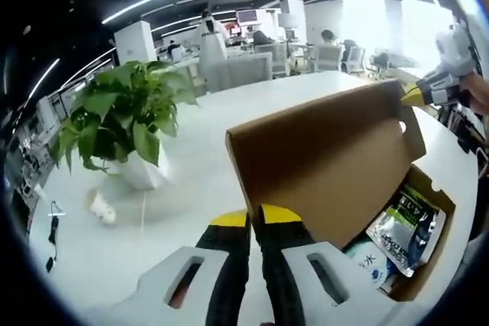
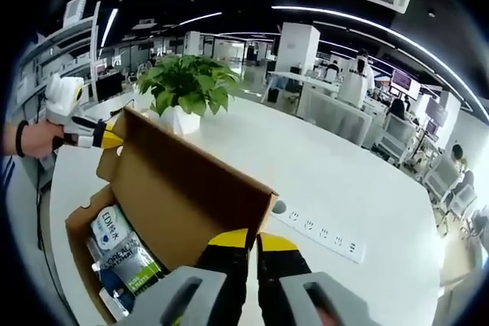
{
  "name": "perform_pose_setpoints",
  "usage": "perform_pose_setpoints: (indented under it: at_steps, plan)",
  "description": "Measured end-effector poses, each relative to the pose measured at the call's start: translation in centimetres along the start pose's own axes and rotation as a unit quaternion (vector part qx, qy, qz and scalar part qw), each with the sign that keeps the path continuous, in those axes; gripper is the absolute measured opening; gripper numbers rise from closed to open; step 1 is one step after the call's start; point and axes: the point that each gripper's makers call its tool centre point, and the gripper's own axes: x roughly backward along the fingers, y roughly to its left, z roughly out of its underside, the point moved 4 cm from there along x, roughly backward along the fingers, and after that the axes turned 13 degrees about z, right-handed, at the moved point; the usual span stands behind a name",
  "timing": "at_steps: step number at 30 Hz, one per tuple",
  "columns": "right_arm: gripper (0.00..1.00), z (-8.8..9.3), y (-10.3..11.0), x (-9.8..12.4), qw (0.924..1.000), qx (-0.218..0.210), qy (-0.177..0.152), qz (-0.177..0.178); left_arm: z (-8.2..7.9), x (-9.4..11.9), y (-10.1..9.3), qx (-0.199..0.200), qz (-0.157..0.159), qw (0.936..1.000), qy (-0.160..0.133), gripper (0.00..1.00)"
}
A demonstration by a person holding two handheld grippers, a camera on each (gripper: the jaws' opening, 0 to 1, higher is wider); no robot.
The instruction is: Operate the shoe box by opening the lid, removing the specified soft item, and placing it in the target area until the item is outside and the box remains undamaged.
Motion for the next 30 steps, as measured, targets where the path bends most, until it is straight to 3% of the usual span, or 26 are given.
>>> perform_pose_setpoints:
  at_steps: [30]
  plan:
    - [0.0, 0.6, -0.8, -4.4, 0.9992, 0.008, 0.039, -0.003, 0.6, -2.4, 0.9, 0.005, 0.004, 0.9995, 0.029, 0.03]
